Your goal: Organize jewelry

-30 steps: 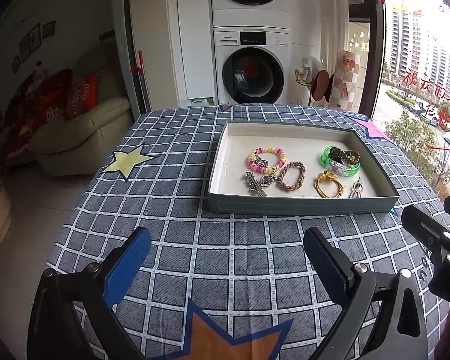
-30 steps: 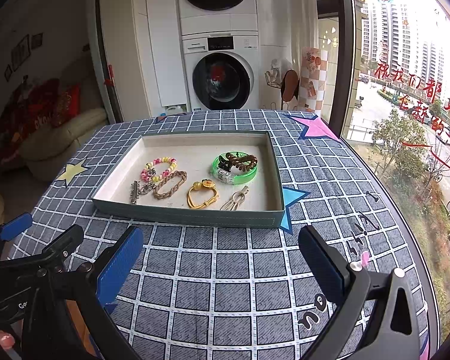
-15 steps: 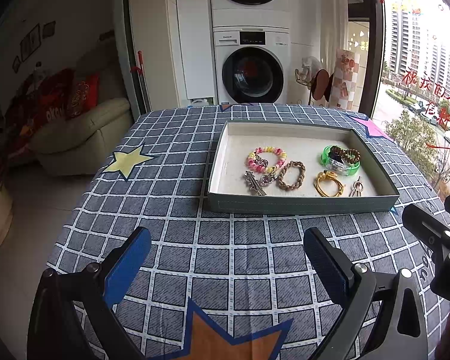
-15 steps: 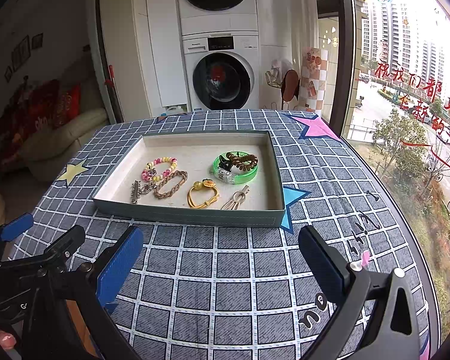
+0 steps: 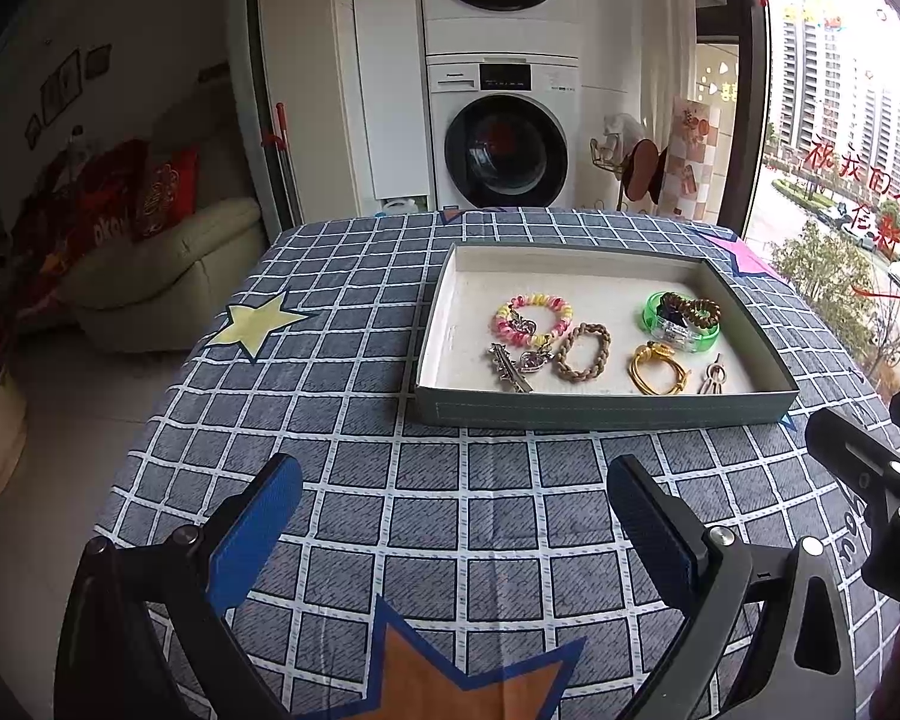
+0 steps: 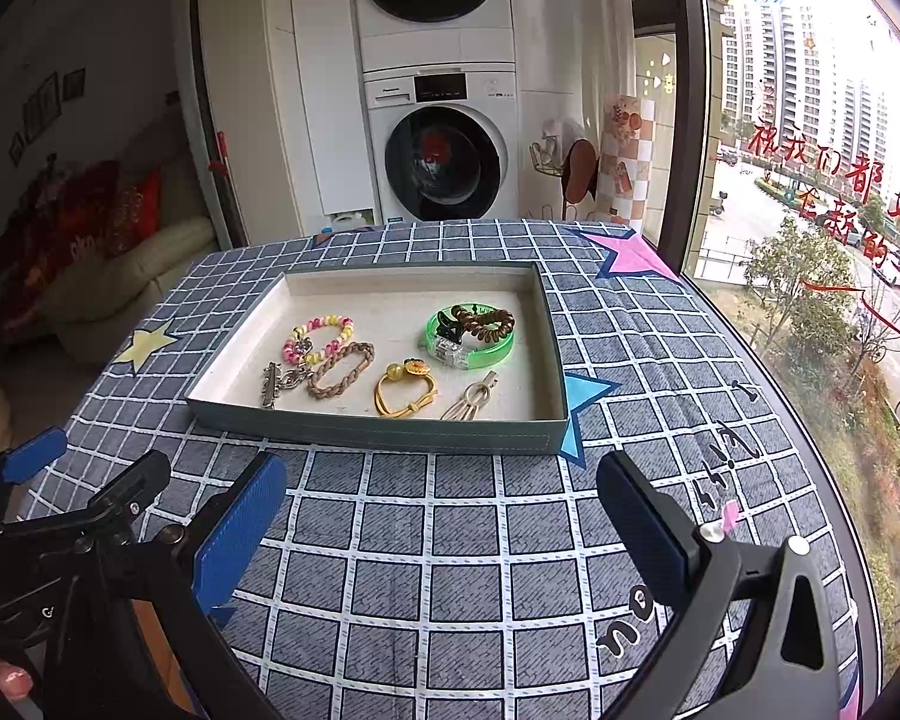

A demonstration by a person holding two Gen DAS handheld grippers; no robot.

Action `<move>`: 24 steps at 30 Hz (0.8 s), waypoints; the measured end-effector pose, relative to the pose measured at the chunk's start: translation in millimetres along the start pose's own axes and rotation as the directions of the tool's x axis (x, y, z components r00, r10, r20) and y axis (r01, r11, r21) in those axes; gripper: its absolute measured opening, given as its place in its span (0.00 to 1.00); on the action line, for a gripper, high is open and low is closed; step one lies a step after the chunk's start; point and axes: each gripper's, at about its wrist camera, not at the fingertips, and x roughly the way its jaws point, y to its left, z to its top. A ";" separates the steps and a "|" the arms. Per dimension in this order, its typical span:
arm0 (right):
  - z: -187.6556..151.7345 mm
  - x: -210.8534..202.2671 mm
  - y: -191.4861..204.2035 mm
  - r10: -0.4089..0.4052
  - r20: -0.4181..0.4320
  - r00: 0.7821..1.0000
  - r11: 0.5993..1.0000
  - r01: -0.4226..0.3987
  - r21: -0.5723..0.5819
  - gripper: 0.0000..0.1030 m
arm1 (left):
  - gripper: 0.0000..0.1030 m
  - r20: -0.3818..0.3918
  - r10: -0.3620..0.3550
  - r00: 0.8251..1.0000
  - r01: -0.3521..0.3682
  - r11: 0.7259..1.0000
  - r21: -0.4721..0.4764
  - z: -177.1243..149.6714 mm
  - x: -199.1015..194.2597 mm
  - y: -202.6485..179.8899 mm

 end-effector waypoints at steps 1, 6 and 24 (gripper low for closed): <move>-0.1 0.1 -0.3 0.000 0.000 1.000 1.000 0.000 0.000 1.00 | 1.00 0.001 0.000 1.000 0.000 1.000 0.000 0.0 -0.1 0.1; -0.1 0.2 0.1 0.001 -0.001 1.000 1.000 -0.001 0.001 1.00 | 1.00 0.001 0.001 1.000 -0.001 1.000 0.000 0.2 -0.3 0.4; -1.0 0.0 -0.4 0.003 -0.003 1.000 1.000 -0.003 0.003 1.00 | 1.00 -0.005 0.002 1.000 -0.002 1.000 0.003 0.6 -0.5 -0.3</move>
